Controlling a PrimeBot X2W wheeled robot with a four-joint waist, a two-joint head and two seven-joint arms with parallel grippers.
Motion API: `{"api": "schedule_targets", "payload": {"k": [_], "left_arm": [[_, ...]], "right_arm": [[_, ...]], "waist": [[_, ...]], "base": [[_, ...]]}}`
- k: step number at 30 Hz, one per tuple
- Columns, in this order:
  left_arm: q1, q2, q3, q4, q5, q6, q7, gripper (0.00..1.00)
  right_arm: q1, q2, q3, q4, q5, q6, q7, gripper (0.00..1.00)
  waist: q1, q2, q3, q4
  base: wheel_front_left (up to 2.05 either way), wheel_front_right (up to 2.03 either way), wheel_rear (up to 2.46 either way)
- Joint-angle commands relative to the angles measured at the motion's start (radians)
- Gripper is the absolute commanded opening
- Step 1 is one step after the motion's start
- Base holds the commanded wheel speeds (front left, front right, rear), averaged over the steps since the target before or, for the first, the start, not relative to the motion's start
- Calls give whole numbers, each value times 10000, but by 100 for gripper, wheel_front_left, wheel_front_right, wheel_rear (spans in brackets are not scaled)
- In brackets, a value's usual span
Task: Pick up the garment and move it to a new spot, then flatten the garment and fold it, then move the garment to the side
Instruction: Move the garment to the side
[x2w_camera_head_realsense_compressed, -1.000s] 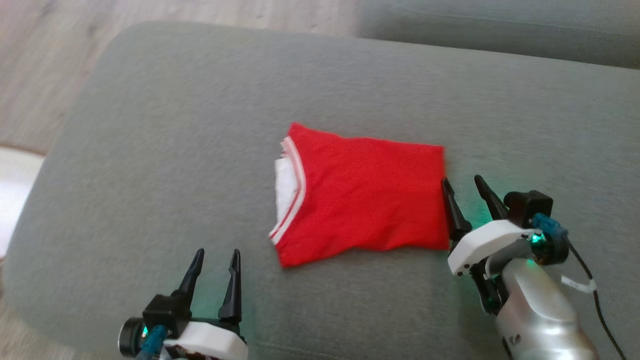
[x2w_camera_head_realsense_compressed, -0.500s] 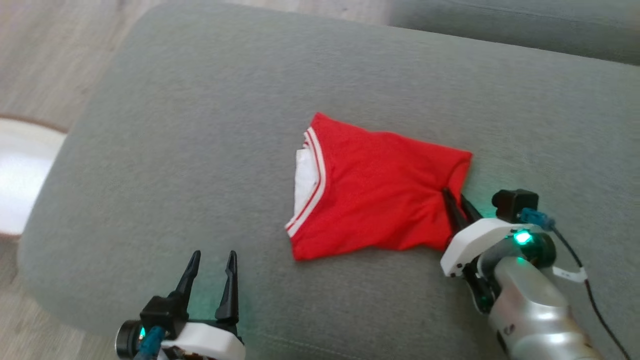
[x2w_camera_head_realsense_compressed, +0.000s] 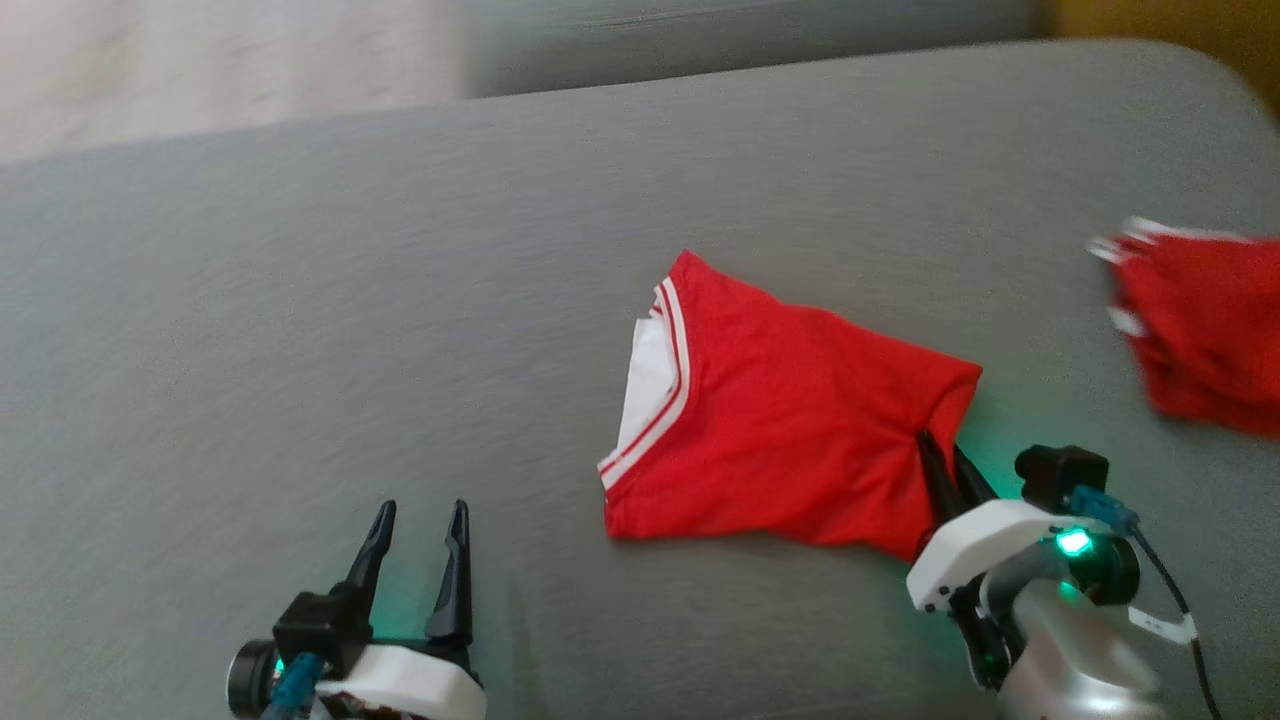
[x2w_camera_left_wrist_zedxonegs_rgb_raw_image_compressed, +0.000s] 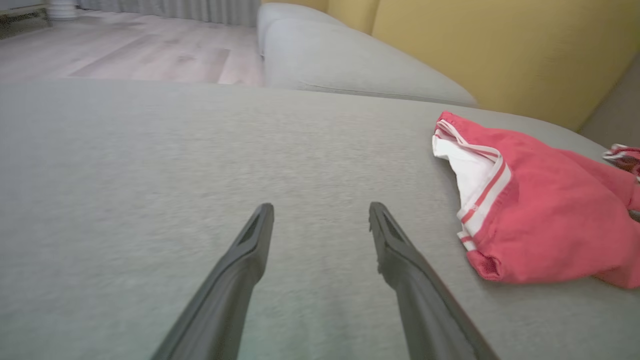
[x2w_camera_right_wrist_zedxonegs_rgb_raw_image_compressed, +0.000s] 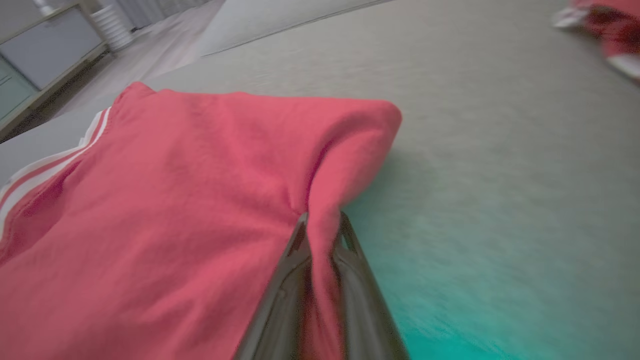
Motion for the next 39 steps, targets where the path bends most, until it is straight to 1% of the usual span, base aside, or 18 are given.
{"api": "schedule_targets", "payload": {"k": [1, 2, 5, 7, 10, 14, 19, 23, 25, 27, 31, 35, 36, 37, 39], "left_arm": [[-340, 22, 164, -296, -95, -65, -97, 100], [-340, 22, 164, -296, -95, -65, -97, 100], [-438, 22, 94, -296, -141, -97, -97, 100], [-466, 22, 26, -295, -162, -90, -97, 100], [-554, 22, -84, -242, -143, -106, -97, 100], [-706, 22, -188, -185, -101, -133, -97, 100], [-756, 22, -76, -61, 6, -163, -97, 100], [-724, 22, 75, -2, 119, -187, -97, 100], [-732, 22, 123, -12, 158, -209, -97, 100], [-778, 22, 178, -15, 170, -226, -97, 100], [-916, 22, 219, -83, 163, -245, -97, 100], [-1006, 22, 268, -142, 207, -246, -97, 100], [-1024, 22, 288, -145, 222, -247, -97, 100], [-1034, 22, 315, -152, 232, -246, -97, 100], [-1044, 22, 410, -183, 237, -213, -97, 100]], "right_arm": [[88, -36, 103, -394, 11, -7, -107, 0], [88, -36, 103, -394, 11, -7, -107, 0], [293, -36, 154, -583, 57, -7, -107, 0], [401, -35, 148, -684, 94, -7, -107, 0], [458, -35, 103, -857, 115, -7, -108, 0], [251, -36, 15, -1019, 119, -7, -108, 0], [-621, -312, 102, -1353, -56, -7, -108, 0], [-1789, -1005, 415, -1315, -394, -7, -108, 0], [-2482, -1507, 467, -1117, -605, -7, -61, 0], [-3166, -2066, 282, -755, -913, -7, 92, 0], [-4271, -3043, -802, 237, -1595, -7, 262, 0], [-4844, -3642, -2245, 1020, -2576, -7, 208, 0], [-4901, -3708, -2626, 1123, -2884, -7, 168, 69], [-4937, -3705, -3025, 1216, -3142, -7, 143, 100], [-4938, -3568, -3657, 1200, -3655, -7, 59, 100]], "waist": [[0, 0, -195, -2141], [0, 0, -195, -2141], [0, 0, -136, -2934], [0, 0, -93, -3332], [0, 0, 15, -3668], [0, 0, 205, -3656], [0, 0, 412, -3280], [0, 0, 562, -2896], [0, 0, 654, -2705], [0, 0, 755, -2530], [0, 0, 927, -2170], [0, 0, 1047, -1939], [0, 0, 1062, -1889], [0, 0, 1073, -1849], [0, 0, 1075, -1793]], "base": [[0, 0, 0], [0, 0, 0], [0, 0, 0], [0, 0, 0], [0, 0, 0], [0, 0, 0], [0, 0, 0], [0, 0, 0], [0, 0, 0], [0, 0, 0], [0, 0, 0], [0, 0, 0], [0, 0, 0], [0, 0, 0], [0, 0, 0]]}}
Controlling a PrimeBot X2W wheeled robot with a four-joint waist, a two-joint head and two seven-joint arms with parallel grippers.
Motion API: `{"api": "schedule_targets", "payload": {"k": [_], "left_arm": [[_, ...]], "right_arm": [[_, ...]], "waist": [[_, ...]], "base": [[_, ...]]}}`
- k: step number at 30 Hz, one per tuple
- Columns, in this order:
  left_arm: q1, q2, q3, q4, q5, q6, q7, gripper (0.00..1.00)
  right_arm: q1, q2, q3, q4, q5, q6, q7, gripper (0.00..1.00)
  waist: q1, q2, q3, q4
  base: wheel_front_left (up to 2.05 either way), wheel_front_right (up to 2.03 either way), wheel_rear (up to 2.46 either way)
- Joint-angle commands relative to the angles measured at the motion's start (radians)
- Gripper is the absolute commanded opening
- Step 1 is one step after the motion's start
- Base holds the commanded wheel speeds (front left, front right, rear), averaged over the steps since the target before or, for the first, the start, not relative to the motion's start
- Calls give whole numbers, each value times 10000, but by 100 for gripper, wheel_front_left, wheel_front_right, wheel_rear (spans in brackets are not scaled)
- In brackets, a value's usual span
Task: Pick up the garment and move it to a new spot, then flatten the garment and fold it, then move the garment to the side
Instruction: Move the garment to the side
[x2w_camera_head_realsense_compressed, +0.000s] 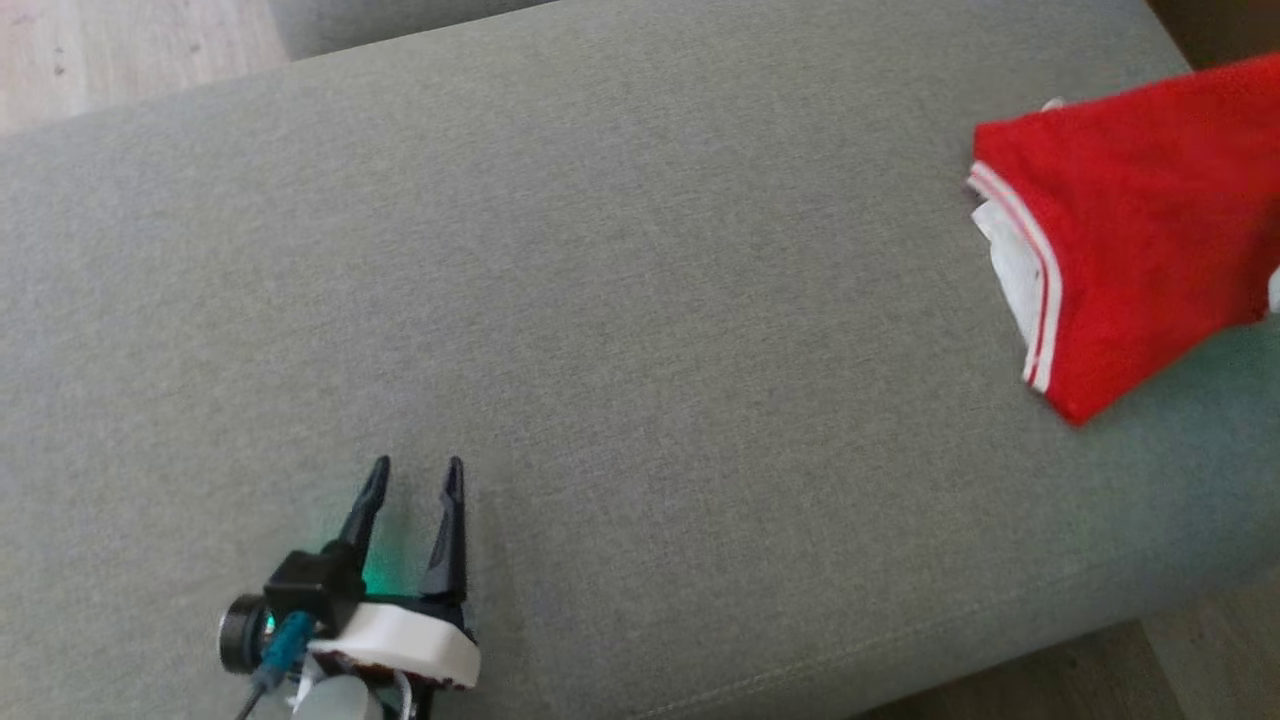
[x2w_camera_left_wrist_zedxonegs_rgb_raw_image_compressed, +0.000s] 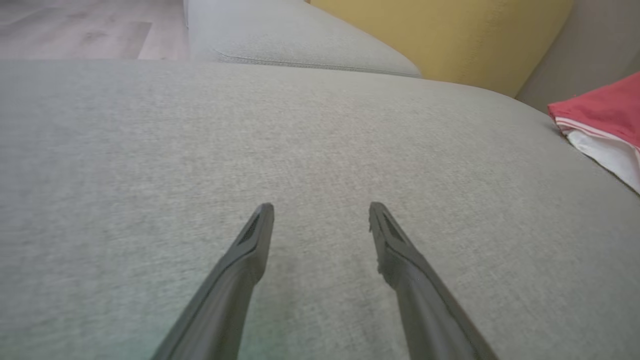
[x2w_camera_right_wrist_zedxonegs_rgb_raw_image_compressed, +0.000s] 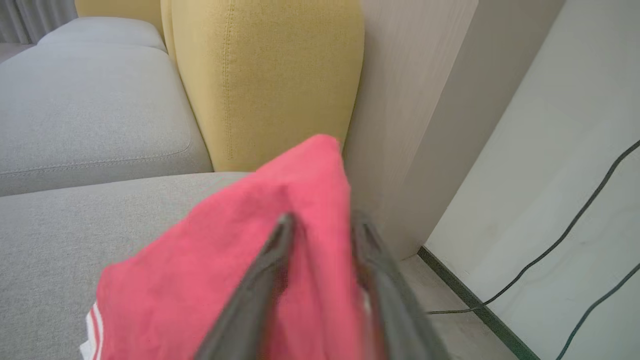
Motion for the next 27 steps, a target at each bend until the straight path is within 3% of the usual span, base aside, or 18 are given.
{"api": "schedule_targets", "payload": {"k": [1, 5, 10, 17, 27], "left_arm": [[-371, 24, 354, -322, 114, 41, -97, 100], [-364, 24, 562, -358, 154, 77, -97, 100], [-327, 24, 820, -442, 203, 111, -97, 100], [-295, 24, 1117, -498, 188, 152, -97, 100], [-249, 24, 1176, -583, 97, 331, -97, 100]], "right_arm": [[-266, -16, -145, -379, -325, -7, -187, 100], [9, 730, -953, -939, -944, -7, -294, 100], [452, 1645, -931, -2038, -1114, -7, -309, 100], [1872, 2998, 267, -3993, -218, -7, -312, 100], [4194, 3404, 2081, -5546, 1074, -7, -313, 100]], "waist": [[-1, 0, -6, 49], [-1, 0, -73, 158], [-1, 0, -122, 256], [-1, 0, -215, 579], [-1, 0, -316, 1345]], "base": [[0, 0, 0], [0, 0, 0], [0, 0, 0], [0, 0, 0], [0, 0, 0]]}}
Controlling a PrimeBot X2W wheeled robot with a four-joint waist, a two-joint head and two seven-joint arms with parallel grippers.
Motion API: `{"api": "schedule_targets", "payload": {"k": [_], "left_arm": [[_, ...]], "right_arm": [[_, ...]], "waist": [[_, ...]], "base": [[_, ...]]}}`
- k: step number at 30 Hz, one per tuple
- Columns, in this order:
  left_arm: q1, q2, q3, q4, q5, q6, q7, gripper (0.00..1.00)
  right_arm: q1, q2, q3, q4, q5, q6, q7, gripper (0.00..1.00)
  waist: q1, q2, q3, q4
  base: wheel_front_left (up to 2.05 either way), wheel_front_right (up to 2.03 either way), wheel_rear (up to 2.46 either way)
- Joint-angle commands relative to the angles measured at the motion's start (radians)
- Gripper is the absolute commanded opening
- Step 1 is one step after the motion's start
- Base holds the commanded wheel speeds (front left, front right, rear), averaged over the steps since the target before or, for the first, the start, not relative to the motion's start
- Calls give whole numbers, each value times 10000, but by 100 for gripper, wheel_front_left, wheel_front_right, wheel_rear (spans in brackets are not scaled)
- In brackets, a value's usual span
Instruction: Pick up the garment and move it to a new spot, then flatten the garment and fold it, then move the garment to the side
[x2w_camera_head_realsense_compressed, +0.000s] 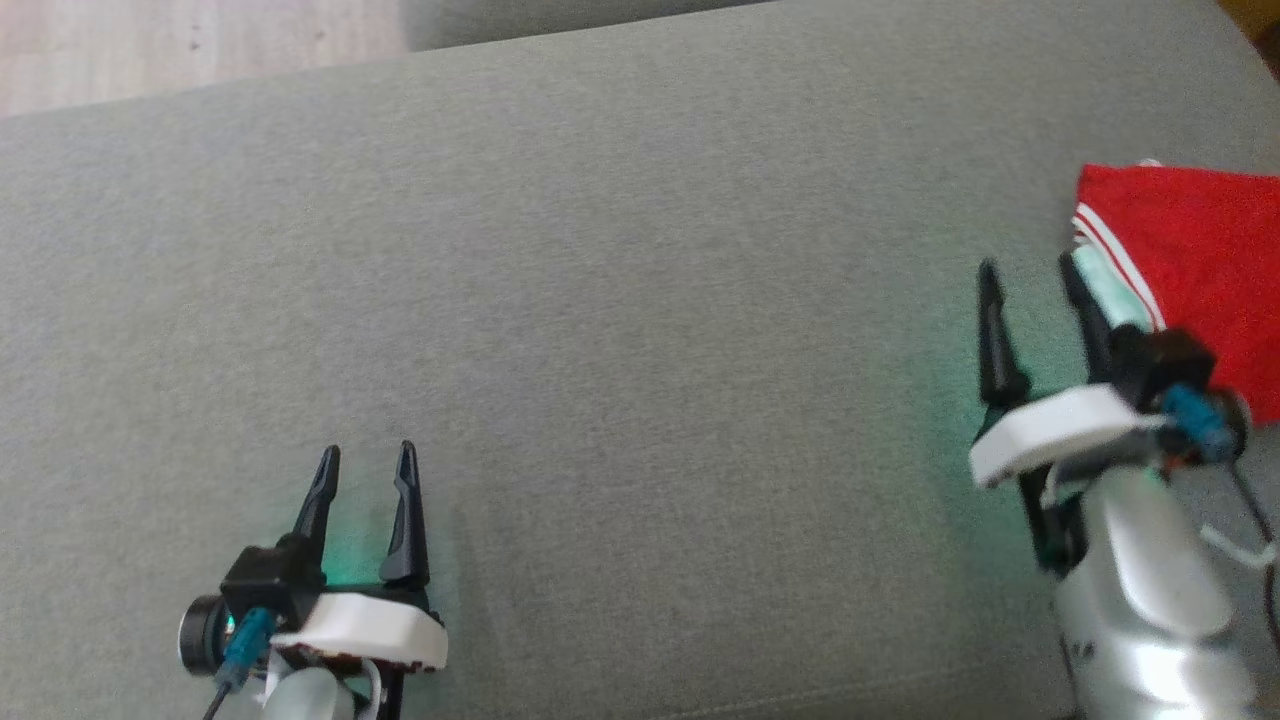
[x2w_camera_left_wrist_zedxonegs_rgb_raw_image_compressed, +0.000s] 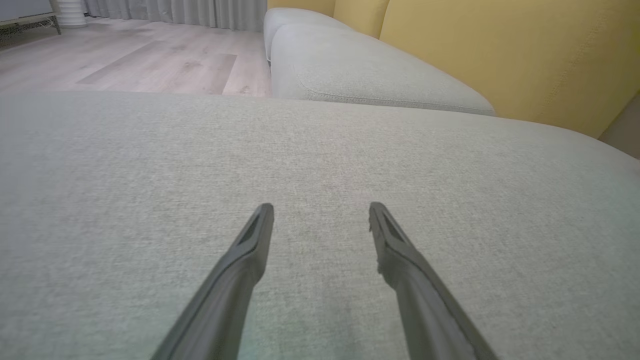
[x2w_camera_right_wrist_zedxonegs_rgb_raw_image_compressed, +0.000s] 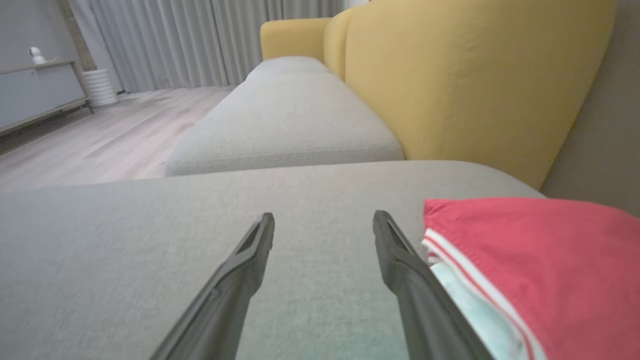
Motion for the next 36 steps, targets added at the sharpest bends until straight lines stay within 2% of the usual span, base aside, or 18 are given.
{"api": "schedule_targets", "payload": {"k": [1, 6, 15, 25, 36], "left_arm": [[-245, 33, 332, -316, -49, 77, -97, 100], [-176, 33, 345, -295, -84, 141, -97, 100], [239, 33, 423, -73, -362, 360, -97, 100], [694, 33, 567, 59, -544, 374, -97, 100], [1042, 33, 811, 55, -994, 75, -97, 100]], "right_arm": [[136, 120, 403, -419, 77, -7, -110, 100], [878, 126, 839, -545, 521, -7, -110, 100], [1642, 128, 853, -523, 847, -7, -110, 100], [2101, 129, 1051, -378, 1082, -7, -110, 100], [2505, 129, 1102, -345, 1291, -7, -110, 100]], "waist": [[0, 0, -45, 225], [0, 0, -151, 695], [0, 0, -745, 1491], [0, 0, -1486, 1683], [0, 0, -1891, 1672]], "base": [[0, 0, 0], [0, 0, 0], [0, 0, 0], [0, 0, 0], [0, 0, 0]]}}
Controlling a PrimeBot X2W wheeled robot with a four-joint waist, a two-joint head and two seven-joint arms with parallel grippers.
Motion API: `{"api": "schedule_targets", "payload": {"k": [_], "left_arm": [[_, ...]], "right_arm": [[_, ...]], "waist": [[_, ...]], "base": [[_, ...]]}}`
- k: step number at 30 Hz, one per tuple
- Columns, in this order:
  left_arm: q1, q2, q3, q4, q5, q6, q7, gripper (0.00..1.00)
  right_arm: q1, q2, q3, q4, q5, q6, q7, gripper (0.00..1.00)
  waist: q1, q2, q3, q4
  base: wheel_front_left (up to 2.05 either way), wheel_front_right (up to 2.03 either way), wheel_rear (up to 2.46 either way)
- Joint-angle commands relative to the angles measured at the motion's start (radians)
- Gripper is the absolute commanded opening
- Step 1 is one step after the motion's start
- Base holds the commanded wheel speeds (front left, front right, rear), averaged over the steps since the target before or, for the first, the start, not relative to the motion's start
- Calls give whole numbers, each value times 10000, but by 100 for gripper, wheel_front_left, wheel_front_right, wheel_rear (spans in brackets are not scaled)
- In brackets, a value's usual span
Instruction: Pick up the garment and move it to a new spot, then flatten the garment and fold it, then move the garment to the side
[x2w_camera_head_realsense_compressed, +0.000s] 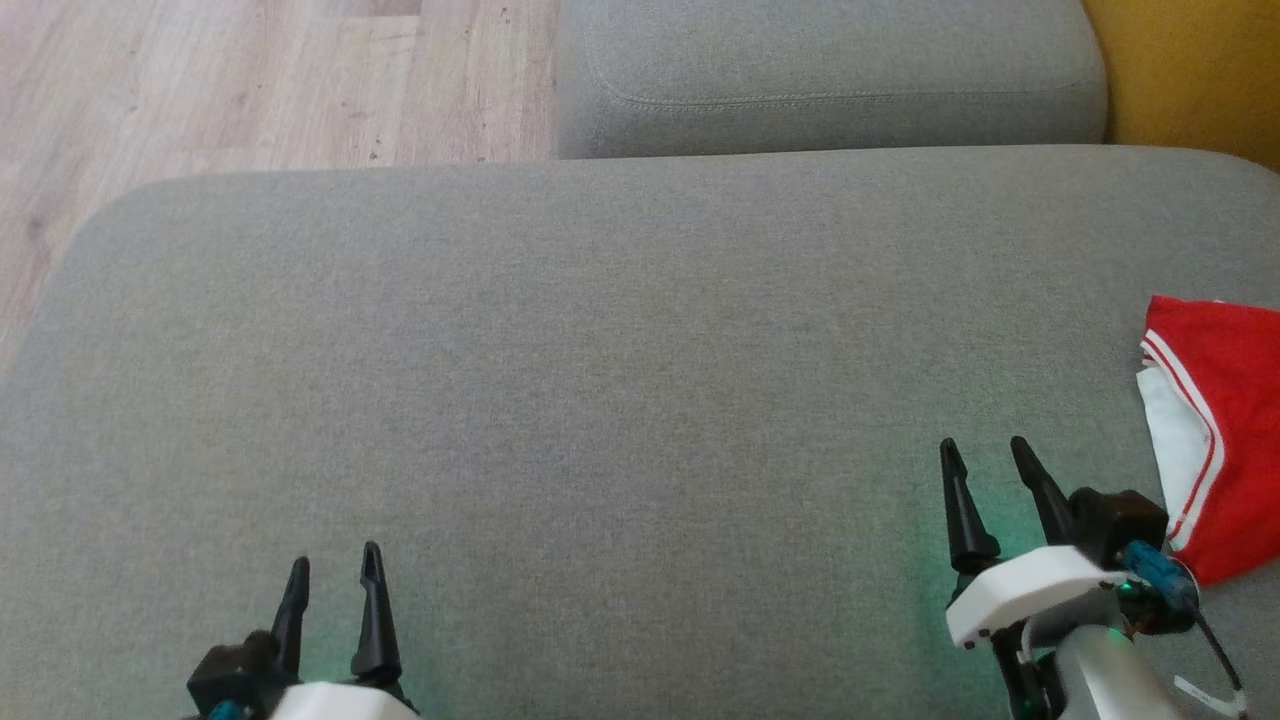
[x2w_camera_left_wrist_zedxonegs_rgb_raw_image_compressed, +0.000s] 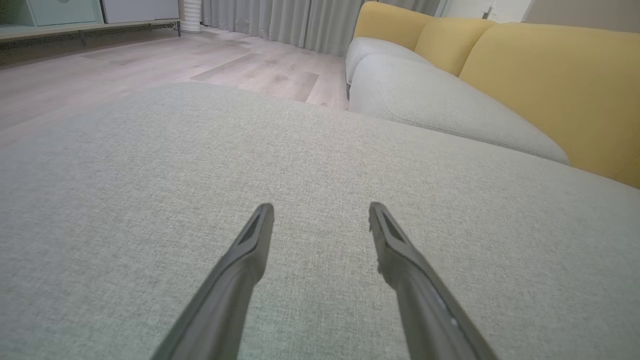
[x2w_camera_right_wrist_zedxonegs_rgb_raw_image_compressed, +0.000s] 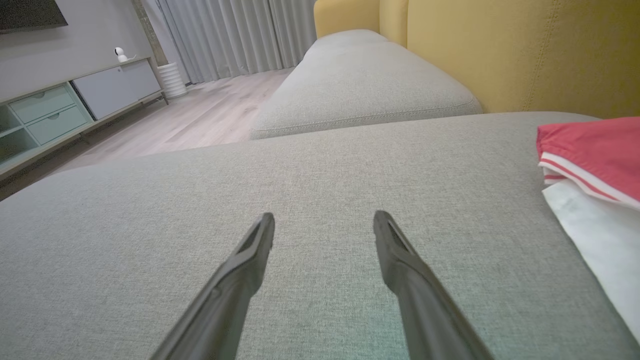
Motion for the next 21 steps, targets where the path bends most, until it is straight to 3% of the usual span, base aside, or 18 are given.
{"api": "schedule_targets", "payload": {"k": [1, 5, 6, 11, 21], "left_arm": [[-261, 33, 361, -260, -95, -53, -97, 100], [-229, 33, 379, -246, -419, -304, -97, 100], [0, 2, 13, 7, -425, -315, 1, 0], [154, -9, -6, 663, -485, -352, 56, 0], [36, -6, 149, 454, -1486, -385, 356, 0]], "right_arm": [[-144, 2, 233, -290, 75, -7, -110, 100], [-150, 3, 240, -338, 111, -7, -110, 100], [1, 0, -1, -14, 26, 0, 0, 0], [433, 61, -5, 618, 69, 0, 48, 0], [426, 57, -149, 300, 1222, -1, 357, 0]], "waist": [[1, 0, 3, -3], [1, 0, 13, -34], [1, 0, 12, -34], [1, 0, 10, -42], [1, 0, 13, -77]], "base": [[0, 0, 0], [0, 0, 0], [0, 0, 0], [0, 0, 0], [0, 0, 0]]}}
